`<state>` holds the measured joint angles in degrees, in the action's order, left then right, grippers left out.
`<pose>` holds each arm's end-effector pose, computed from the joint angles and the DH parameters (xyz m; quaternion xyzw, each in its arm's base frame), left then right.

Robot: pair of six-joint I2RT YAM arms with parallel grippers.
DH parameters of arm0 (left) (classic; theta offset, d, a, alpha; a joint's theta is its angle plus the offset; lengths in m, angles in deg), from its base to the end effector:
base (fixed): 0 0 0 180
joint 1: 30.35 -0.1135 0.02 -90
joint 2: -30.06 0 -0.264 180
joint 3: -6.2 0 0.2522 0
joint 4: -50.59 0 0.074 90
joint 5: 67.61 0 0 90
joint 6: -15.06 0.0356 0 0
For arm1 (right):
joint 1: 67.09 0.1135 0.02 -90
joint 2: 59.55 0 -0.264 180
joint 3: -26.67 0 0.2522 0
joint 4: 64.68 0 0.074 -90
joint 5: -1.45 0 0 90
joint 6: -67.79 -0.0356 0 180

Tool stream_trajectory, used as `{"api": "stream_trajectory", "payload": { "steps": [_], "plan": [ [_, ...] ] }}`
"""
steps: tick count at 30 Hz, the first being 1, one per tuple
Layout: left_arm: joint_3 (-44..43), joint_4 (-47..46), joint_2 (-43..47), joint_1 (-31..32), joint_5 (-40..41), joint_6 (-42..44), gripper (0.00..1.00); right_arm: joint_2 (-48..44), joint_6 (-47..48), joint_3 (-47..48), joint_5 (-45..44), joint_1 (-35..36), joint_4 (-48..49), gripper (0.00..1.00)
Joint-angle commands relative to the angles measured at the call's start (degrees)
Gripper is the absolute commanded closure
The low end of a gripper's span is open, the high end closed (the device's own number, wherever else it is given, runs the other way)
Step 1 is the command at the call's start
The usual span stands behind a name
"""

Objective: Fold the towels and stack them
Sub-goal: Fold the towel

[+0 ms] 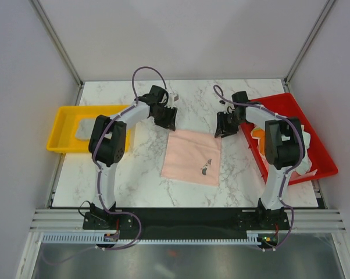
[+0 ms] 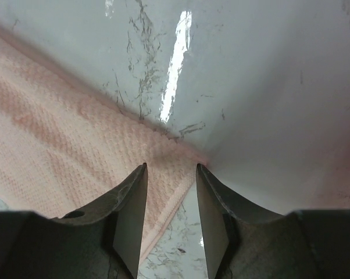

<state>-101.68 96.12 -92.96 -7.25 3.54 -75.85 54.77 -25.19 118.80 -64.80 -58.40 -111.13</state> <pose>0.4187 -0.1911 0.1751 0.2243 0.9285 -0.2069 0.2113 0.3943 0.0748 0.1596 -0.0860 0.9586 0.2196 0.1599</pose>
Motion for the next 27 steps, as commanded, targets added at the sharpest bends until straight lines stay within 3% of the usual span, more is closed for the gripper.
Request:
{"api": "stream_trajectory", "payload": {
  "steps": [1,16,27],
  "plan": [
    [-2.4,1.0,-1.3,0.2,-3.9,4.4,0.49,0.5,2.5,1.0,1.8,-0.7,-1.6,0.53],
    [-5.6,1.2,-3.9,0.1,-2.1,6.0,0.45,0.1,4.3,1.5,3.5,-2.2,-2.6,0.55],
    [-5.8,1.2,-5.0,-0.5,-3.3,7.9,0.48,3.1,6.0,3.7,6.1,-2.1,-2.6,0.57]
  ]
}}
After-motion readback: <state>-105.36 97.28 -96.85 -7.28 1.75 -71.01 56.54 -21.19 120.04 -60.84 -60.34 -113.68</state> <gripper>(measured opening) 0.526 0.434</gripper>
